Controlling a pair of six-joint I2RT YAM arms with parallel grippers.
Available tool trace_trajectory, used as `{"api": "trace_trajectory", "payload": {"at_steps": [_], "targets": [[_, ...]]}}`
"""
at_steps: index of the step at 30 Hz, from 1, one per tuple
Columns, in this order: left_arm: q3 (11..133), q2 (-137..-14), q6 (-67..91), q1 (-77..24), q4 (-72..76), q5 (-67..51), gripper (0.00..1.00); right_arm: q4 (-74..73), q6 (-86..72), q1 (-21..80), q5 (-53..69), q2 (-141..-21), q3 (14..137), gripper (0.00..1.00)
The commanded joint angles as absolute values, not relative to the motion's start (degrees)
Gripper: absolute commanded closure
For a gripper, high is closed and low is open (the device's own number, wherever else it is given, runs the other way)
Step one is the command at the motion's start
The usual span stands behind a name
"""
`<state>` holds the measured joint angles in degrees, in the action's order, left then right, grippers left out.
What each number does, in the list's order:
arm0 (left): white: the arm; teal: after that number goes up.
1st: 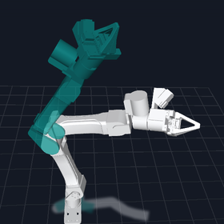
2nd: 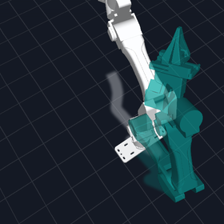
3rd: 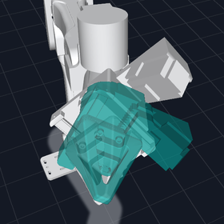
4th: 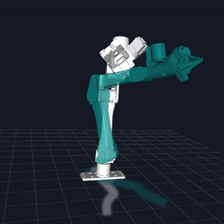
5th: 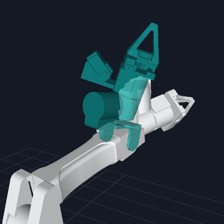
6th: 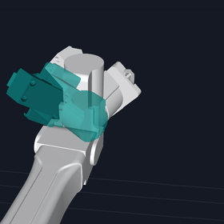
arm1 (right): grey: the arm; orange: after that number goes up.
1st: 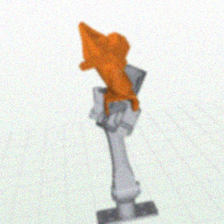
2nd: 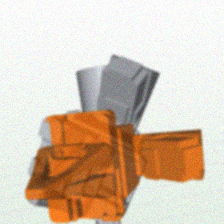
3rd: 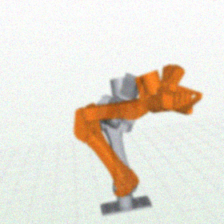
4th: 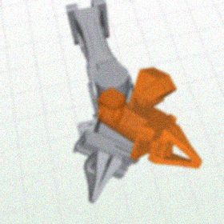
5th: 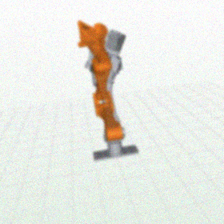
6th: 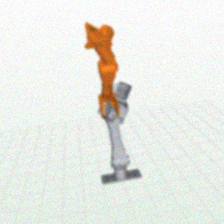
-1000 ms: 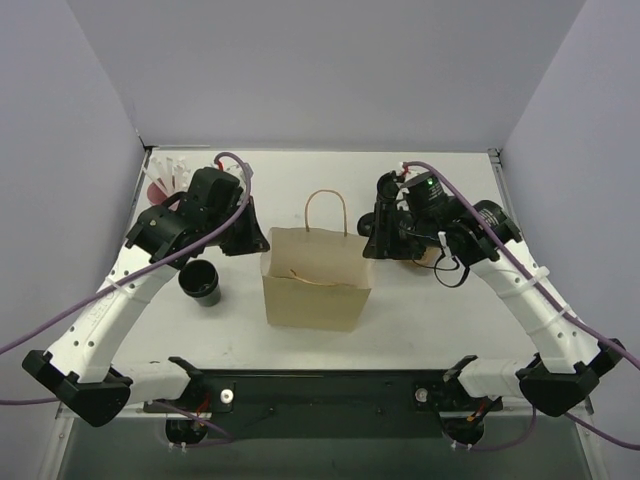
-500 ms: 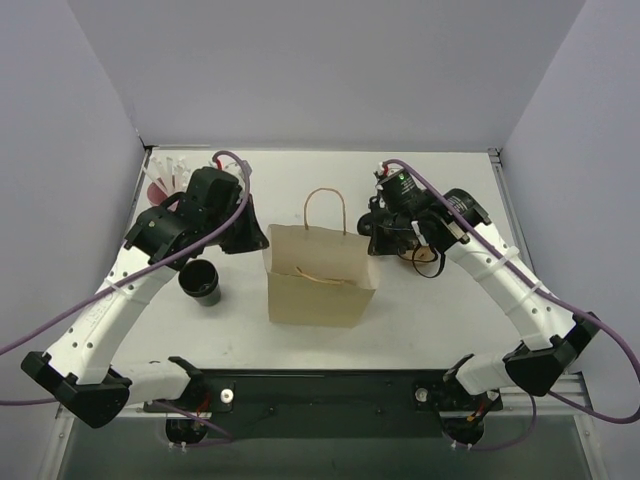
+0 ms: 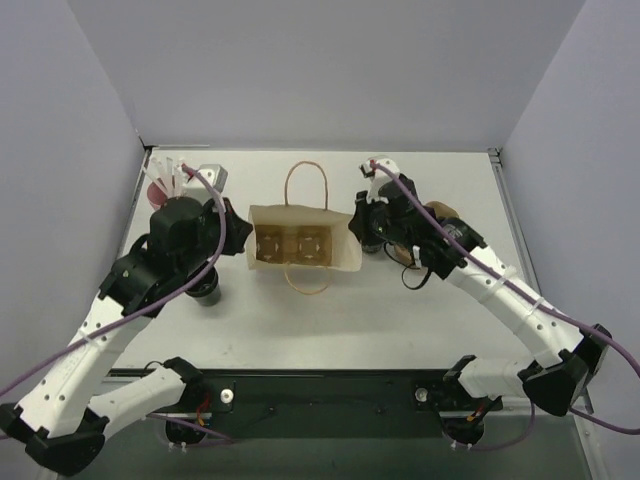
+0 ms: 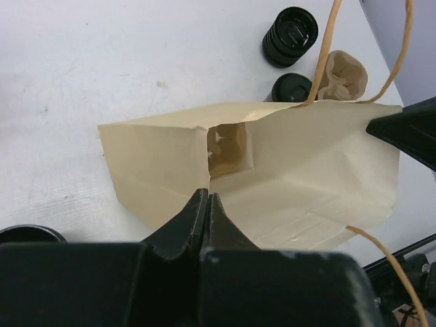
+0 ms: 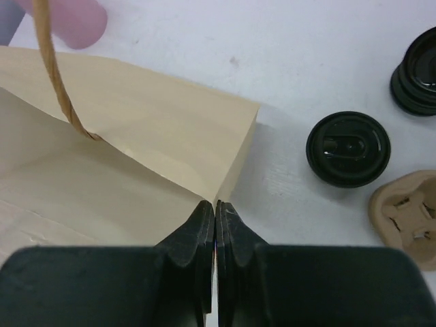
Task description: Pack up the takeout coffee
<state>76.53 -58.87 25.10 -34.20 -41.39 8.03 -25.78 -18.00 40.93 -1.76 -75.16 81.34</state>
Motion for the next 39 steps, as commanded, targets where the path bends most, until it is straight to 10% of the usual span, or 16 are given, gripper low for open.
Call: {"api": "trace_trajectory", "payload": {"at_steps": [1, 7, 10, 16, 39], "targets": [[63.6, -50.1, 23.0, -34.5, -27.3, 6.2, 1.00, -0.7, -11.5, 43.0, 1.4, -68.6, 66.3, 1.00], [59.1, -47.2, 27.1, -35.2, -31.0, 1.9, 1.00, 4.3, -9.4, 44.2, 2.2, -66.8, 60.1, 1.00], [60.0, -46.7, 32.0, -35.5, -35.8, -1.5, 0.62, 4.0, -8.2, 45.7, 2.2, -65.2, 58.2, 1.00], [63.7, -42.1, 35.9, -36.1, -41.1, 1.8, 0.40, 0.8, -7.4, 49.3, -2.1, -60.9, 56.7, 1.00], [68.0, -42.7, 38.6, -36.1, -55.5, 1.2, 0.40, -11.9, -22.6, 53.3, -12.5, -62.8, 60.9, 1.00]]}}
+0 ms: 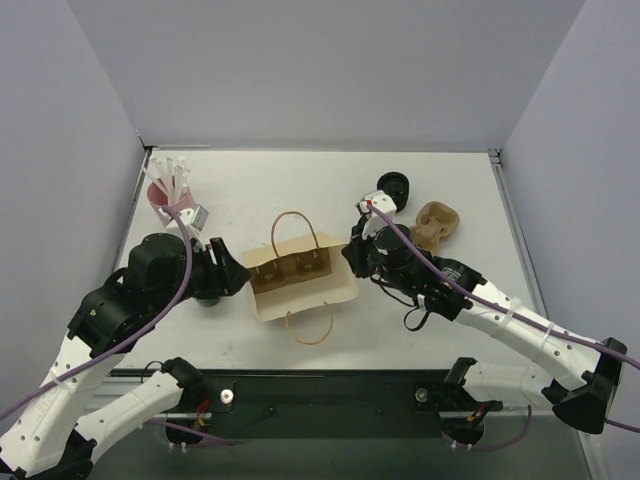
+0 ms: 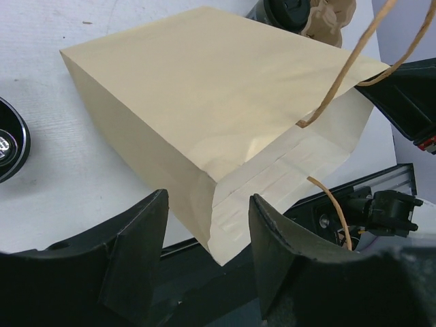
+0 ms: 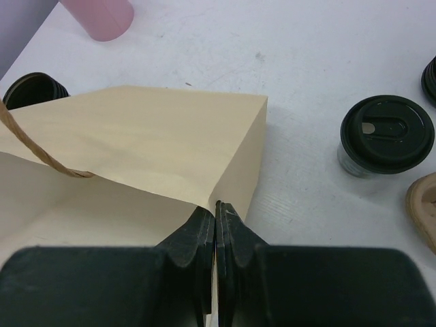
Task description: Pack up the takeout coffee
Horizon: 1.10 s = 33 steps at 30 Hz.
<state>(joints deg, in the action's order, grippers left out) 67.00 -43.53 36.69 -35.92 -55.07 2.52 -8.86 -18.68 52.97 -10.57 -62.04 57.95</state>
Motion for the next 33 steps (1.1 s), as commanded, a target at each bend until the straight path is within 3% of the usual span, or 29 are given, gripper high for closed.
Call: {"api": "trace_trajectory", "payload": {"at_steps": [1, 10, 22, 26, 33], "targets": [[68.2, -42.4, 38.8, -36.1, -55.8, 1.1, 0.40, -12.3, -23.1, 53.3, -12.7, -63.0, 61.7, 1.00], [74.8, -44.8, 37.9, -36.1, -59.1, 3.7, 0.39, -19.0, -27.9, 53.5, -14.1, -66.6, 67.6, 1.00], [71.5, -49.5, 34.9, -36.1, -59.5, 6.3, 0.42, -20.8, -30.4, 54.1, -14.8, -67.7, 69.3, 1.00], [70.6, -50.0, 34.7, -36.2, -59.2, 5.6, 0.48, -20.9, -31.5, 54.1, -15.0, -67.9, 69.3, 1.00], [69.3, -49.1, 34.6, -36.2, -60.0, 4.8, 0.69, -21.4, -32.3, 54.2, -15.4, -68.4, 69.9, 1.00]]}}
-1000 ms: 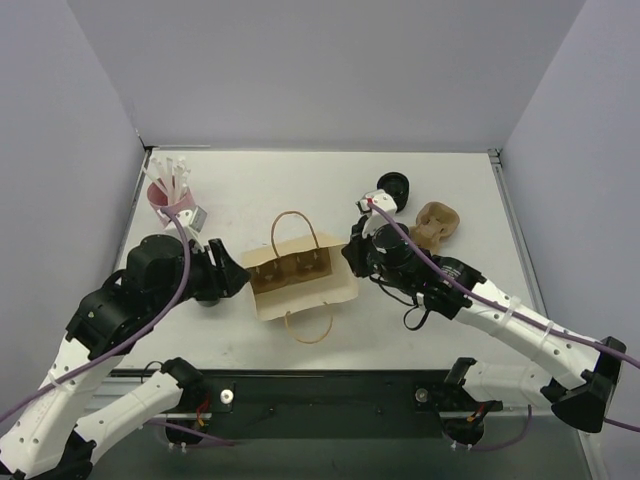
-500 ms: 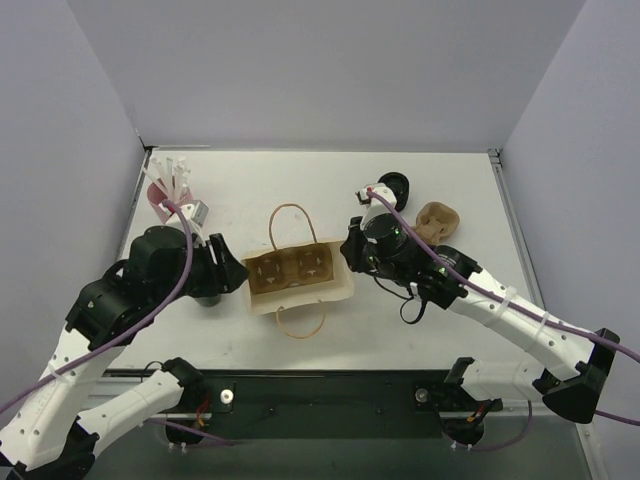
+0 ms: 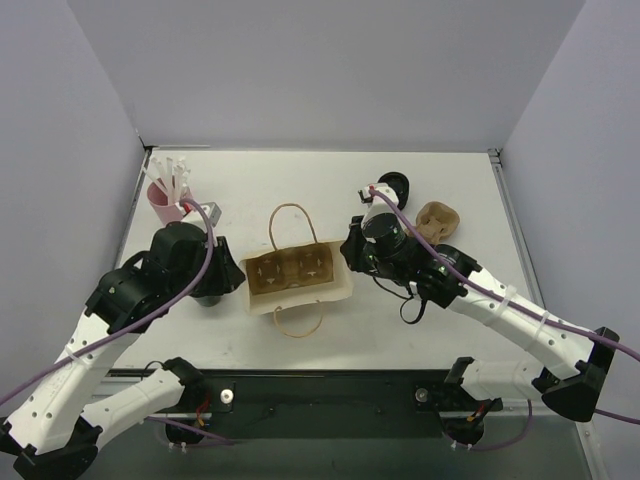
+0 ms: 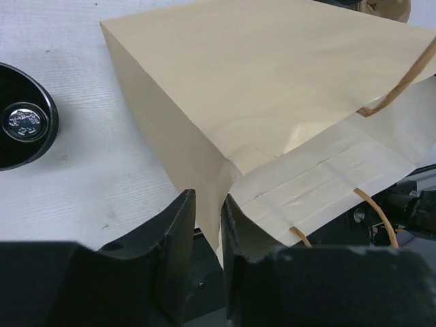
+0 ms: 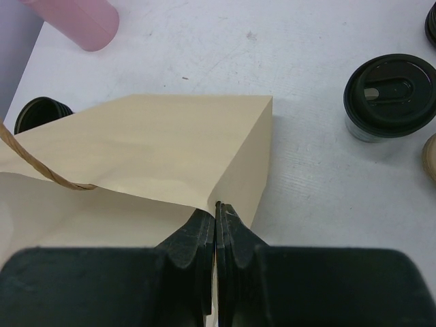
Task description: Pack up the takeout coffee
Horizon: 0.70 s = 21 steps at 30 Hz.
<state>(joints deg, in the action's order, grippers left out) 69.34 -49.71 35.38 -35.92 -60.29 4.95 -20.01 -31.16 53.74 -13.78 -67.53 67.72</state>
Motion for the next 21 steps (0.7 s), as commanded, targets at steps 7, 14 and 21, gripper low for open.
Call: {"api": "trace_trajectory", "payload": {"at_steps": [7, 14, 21], "targets": [[69.4, -49.8, 32.8, -36.1, -59.2, 4.1, 1.00, -22.3, -32.5, 54.1, -14.2, -67.6, 70.4, 0.93], [70.2, -52.1, 30.6, -36.0, -55.7, 1.7, 1.00, -29.1, -25.5, 52.3, -11.7, -67.0, 78.8, 0.50], [70.4, -53.3, 30.5, -35.8, -54.2, -1.2, 1.00, -30.2, -24.9, 38.2, -8.0, -65.6, 78.0, 0.38]]}}
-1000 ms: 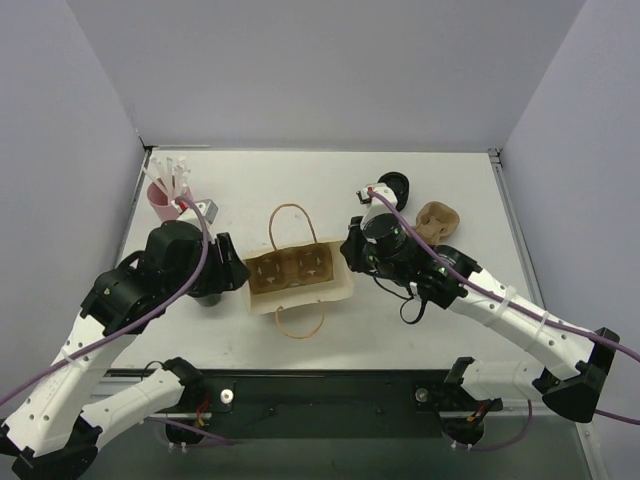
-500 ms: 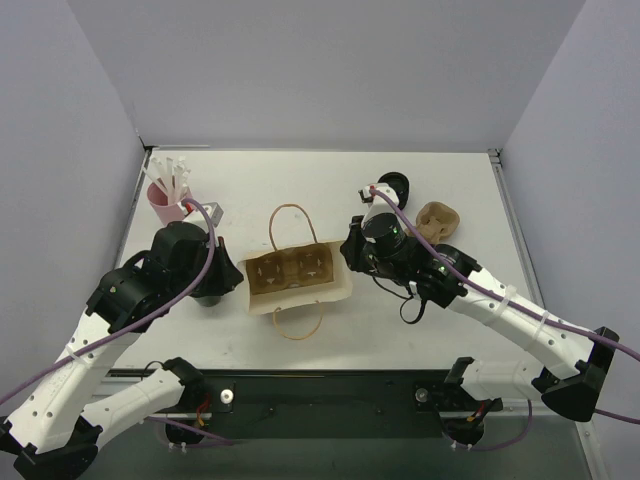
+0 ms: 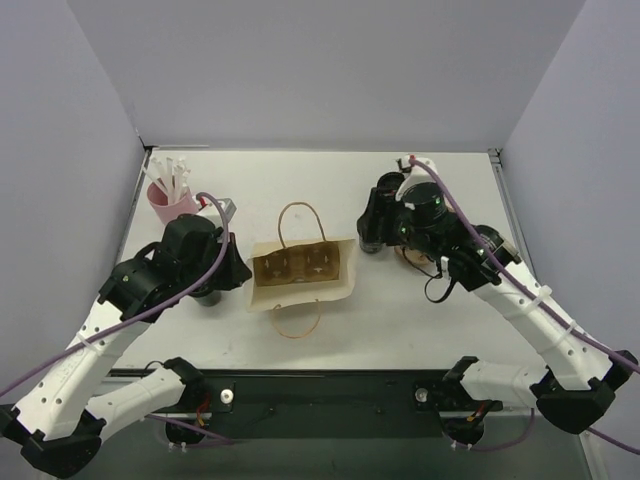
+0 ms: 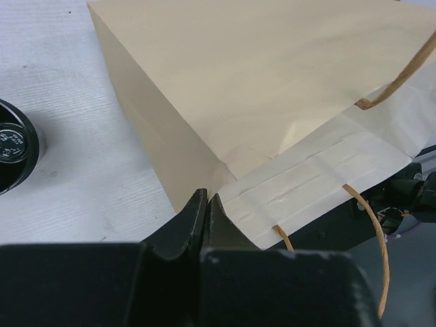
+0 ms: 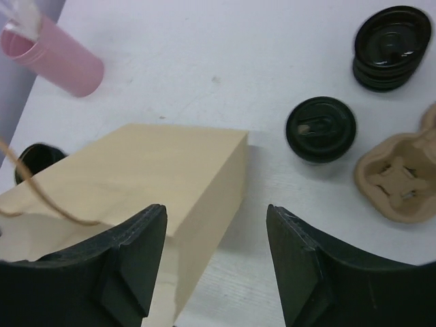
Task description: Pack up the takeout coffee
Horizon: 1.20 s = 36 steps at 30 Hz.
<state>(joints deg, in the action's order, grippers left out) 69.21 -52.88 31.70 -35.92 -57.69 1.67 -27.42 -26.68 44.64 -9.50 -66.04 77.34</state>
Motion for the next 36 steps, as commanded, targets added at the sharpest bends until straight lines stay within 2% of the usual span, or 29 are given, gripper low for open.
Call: {"api": "trace_trajectory", "payload": {"at_steps": [1, 8, 10, 16, 19, 36], "targets": [[70.6, -53.7, 30.3, -35.8, -54.0, -2.1, 1.00, -30.4, -23.4, 34.9, -7.7, -66.7, 78.0, 0.37], [70.7, -53.0, 28.3, -35.6, -53.1, -5.0, 1.00, -31.7, -20.0, 19.8, 3.3, -78.9, 81.7, 0.21], [69.6, -52.4, 27.4, -35.4, -52.3, -6.3, 1.00, -32.3, -17.4, 18.2, 6.3, -84.7, 85.1, 0.20], [69.8, -52.4, 27.2, -34.7, -53.8, -7.5, 1.00, -39.8, -5.7, 17.5, 13.3, -98.4, 96.4, 0.17], [69.5, -51.9, 27.2, -34.5, -54.0, -8.2, 1.00, -39.7, -4.0, 17.6, 15.3, -101.5, 97.9, 0.17], [69.4, -51.0, 26.5, -34.3, -54.3, -8.6, 1.00, -41.5, 5.2, 19.3, 15.9, -108.8, 100.0, 0.16]]}}
